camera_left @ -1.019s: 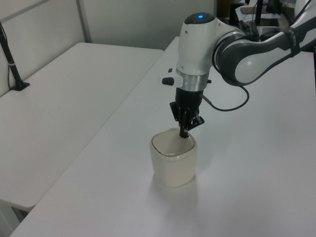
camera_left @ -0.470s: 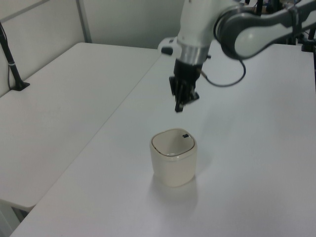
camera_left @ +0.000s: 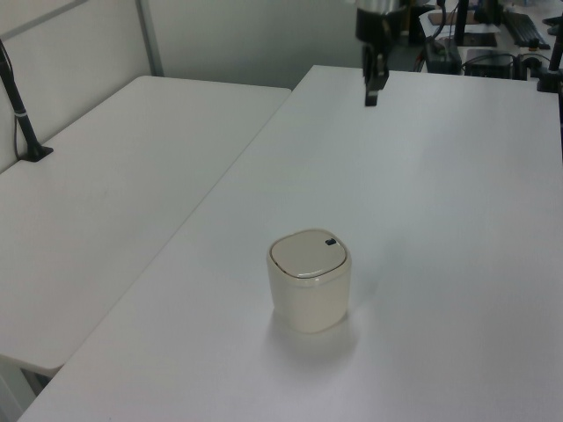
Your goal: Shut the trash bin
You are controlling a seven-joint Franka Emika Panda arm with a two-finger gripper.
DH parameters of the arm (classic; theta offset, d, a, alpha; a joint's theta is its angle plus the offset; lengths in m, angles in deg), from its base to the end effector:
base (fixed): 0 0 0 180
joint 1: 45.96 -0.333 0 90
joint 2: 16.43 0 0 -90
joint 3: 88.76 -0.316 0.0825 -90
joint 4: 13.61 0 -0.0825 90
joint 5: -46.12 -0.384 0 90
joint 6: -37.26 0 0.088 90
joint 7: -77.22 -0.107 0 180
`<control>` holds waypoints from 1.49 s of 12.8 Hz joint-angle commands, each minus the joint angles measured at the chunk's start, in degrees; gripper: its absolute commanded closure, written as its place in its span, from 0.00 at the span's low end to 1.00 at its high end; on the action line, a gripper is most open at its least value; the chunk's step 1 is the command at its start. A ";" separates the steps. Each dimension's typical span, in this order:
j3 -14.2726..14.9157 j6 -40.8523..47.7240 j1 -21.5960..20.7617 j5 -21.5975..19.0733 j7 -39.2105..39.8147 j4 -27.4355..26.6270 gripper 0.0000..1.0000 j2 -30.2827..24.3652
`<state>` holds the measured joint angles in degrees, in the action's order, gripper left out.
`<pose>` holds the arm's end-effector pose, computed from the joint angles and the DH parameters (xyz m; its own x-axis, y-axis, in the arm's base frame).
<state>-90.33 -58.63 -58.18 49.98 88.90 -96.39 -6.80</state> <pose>0.5998 0.1390 0.5958 0.8992 0.4350 0.0466 0.4312 -0.8992 0.0736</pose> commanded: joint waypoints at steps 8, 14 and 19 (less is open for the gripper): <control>2.79 8.79 6.86 0.97 -6.32 -3.79 0.68 -6.20; 3.32 8.61 6.86 0.97 -10.25 -3.62 0.00 -6.20; 3.76 8.35 6.86 1.06 -11.68 -3.44 0.00 -6.20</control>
<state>-87.39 -50.06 -50.64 50.24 78.62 -98.32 -11.24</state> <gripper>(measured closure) 0.000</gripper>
